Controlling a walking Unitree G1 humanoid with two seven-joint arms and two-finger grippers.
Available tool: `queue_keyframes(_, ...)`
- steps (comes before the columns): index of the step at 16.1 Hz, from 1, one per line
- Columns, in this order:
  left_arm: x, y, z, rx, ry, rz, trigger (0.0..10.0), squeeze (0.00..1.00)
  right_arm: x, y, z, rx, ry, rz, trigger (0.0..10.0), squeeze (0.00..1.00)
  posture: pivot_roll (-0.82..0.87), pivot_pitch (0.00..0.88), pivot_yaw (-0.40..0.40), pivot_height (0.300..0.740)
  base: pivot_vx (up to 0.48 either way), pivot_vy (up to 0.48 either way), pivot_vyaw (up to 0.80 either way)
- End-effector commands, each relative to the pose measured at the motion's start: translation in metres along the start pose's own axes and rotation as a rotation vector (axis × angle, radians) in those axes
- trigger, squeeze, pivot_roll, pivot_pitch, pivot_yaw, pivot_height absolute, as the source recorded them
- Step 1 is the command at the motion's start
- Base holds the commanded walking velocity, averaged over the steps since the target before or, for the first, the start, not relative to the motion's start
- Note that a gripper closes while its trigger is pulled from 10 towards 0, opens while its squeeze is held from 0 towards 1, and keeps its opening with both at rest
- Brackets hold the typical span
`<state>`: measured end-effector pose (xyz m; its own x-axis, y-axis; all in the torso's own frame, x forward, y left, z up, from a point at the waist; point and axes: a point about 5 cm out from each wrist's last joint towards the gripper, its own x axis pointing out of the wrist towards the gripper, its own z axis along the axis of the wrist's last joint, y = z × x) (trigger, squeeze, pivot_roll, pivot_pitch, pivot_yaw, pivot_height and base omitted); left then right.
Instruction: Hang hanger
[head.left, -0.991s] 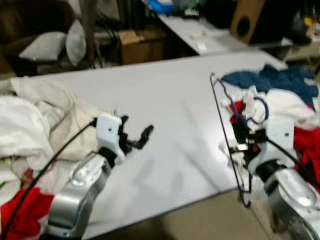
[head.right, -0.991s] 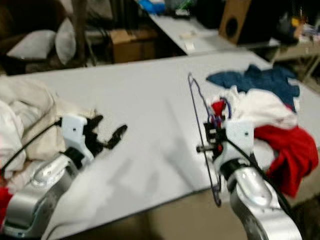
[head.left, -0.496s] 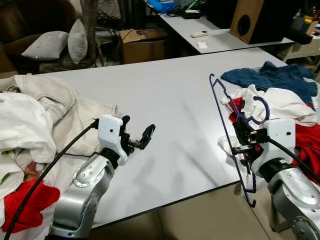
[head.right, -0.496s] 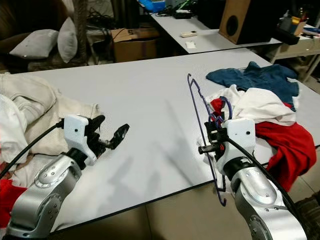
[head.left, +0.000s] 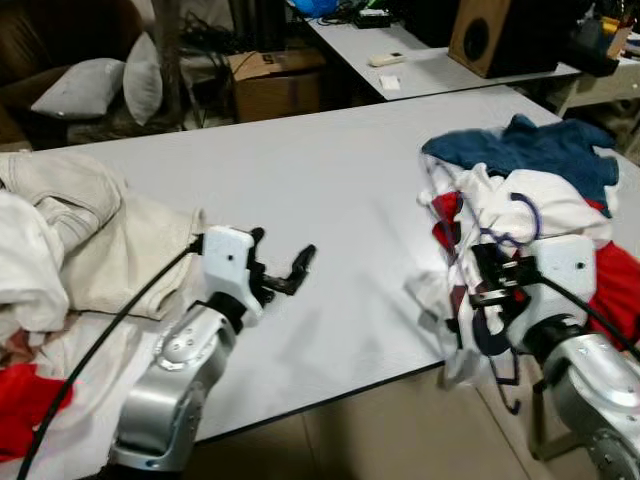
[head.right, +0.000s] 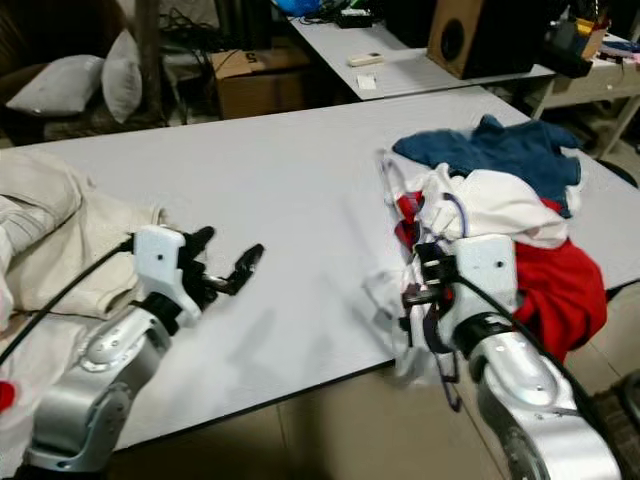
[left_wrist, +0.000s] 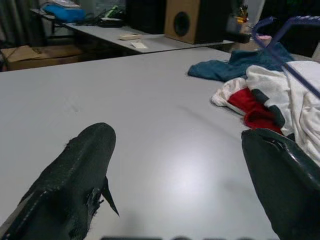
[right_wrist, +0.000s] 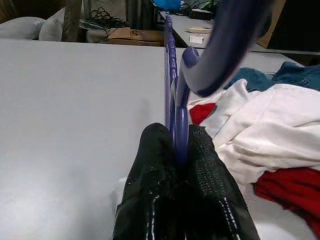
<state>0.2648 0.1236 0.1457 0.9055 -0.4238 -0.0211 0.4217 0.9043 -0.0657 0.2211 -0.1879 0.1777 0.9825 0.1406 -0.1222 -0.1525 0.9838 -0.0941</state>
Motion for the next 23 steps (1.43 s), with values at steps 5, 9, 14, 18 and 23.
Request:
queue_keyframes(5,0.0,0.008,-0.001,0.018,-0.001,0.042,10.0,1.0,0.004,0.0,0.004,-0.027,-0.019,0.026,10.0,0.0,-0.07,0.003,0.003,0.74,0.0,-0.349,0.0)
queue_keyframes(9,-0.004,0.018,-0.001,0.028,-0.013,0.106,10.0,1.0,0.006,0.0,0.003,-0.019,-0.03,0.038,10.0,0.0,-0.06,0.001,-0.012,0.74,0.0,-0.342,0.0)
queue_keyframes(14,-0.009,0.021,-0.007,0.042,0.001,0.132,10.0,0.82,0.007,-0.004,-0.001,-0.015,-0.032,0.03,10.0,0.0,-0.06,0.002,-0.031,0.74,0.0,-0.201,0.0)
queue_keyframes(18,-0.004,0.016,-0.004,0.033,-0.019,0.101,10.0,0.45,0.011,-0.005,-0.005,0.004,-0.018,0.02,10.0,0.0,-0.06,0.001,-0.038,0.74,0.0,0.0,-0.19)
queue_keyframes(23,0.0,0.025,-0.002,0.039,-0.024,0.112,10.0,0.45,0.015,-0.007,-0.004,-0.022,-0.045,0.013,10.0,0.0,-0.06,0.0,-0.035,0.74,0.308,0.0,-0.26)
